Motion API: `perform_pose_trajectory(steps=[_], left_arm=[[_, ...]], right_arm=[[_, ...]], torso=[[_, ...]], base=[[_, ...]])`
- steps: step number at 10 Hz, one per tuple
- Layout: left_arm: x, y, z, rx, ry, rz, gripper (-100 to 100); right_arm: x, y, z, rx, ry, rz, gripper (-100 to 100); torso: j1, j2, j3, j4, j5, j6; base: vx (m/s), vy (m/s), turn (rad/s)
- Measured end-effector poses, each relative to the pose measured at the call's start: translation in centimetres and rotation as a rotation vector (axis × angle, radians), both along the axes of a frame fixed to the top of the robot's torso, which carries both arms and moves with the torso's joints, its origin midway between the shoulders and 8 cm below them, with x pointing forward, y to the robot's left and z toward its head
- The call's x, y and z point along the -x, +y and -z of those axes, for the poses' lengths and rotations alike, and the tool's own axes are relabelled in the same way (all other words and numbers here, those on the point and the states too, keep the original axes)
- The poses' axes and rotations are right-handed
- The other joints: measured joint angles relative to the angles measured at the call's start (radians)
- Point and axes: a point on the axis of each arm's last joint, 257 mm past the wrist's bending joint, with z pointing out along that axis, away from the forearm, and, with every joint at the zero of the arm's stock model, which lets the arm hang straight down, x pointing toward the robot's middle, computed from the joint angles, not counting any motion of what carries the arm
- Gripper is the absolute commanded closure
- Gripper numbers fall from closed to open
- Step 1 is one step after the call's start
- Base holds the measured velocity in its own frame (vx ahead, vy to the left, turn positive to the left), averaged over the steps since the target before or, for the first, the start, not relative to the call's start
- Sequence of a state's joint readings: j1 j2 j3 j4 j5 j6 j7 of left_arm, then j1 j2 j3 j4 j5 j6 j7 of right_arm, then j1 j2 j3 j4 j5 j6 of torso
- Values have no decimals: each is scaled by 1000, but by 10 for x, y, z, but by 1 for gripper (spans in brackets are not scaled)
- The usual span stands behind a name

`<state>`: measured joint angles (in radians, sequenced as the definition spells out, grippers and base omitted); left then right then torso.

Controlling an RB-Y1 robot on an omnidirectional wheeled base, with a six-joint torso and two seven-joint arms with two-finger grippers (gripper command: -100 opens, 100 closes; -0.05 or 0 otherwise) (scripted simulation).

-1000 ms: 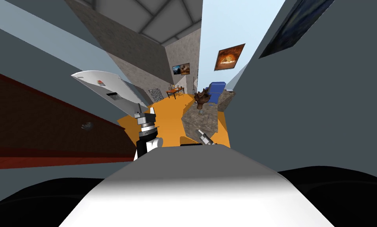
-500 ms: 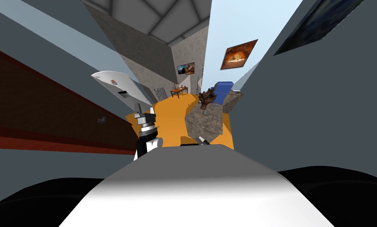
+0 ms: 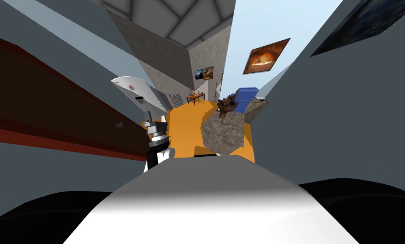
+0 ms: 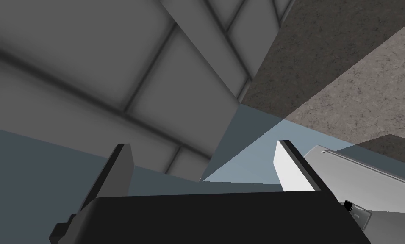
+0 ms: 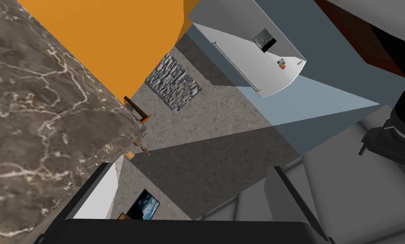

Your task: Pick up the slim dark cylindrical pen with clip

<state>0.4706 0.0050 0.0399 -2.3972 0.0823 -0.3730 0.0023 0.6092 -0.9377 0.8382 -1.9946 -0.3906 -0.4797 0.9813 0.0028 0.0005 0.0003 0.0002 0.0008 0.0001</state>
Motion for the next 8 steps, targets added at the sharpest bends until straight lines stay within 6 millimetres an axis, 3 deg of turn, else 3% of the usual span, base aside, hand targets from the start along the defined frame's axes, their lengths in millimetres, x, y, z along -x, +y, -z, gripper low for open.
perform_pose_trajectory(steps=[2,3,8], left_arm=[[0,0,0,0,0,0,0],[0,0,0,0,0,0,0],[0,0,0,0,0,0,0]], right_arm=[[15,-4,14,59,9,-36,-100],[18,-5,14,77,-1,-43,-100],[79,-36,54,251,63,-155,-100]], torso=[[-1,0,0,0,0,1],[-2,1,0,0,0,1],[0,0,0,0,0,1]], base=[[3,12,-15],[12,48,277],[7,39,101]])
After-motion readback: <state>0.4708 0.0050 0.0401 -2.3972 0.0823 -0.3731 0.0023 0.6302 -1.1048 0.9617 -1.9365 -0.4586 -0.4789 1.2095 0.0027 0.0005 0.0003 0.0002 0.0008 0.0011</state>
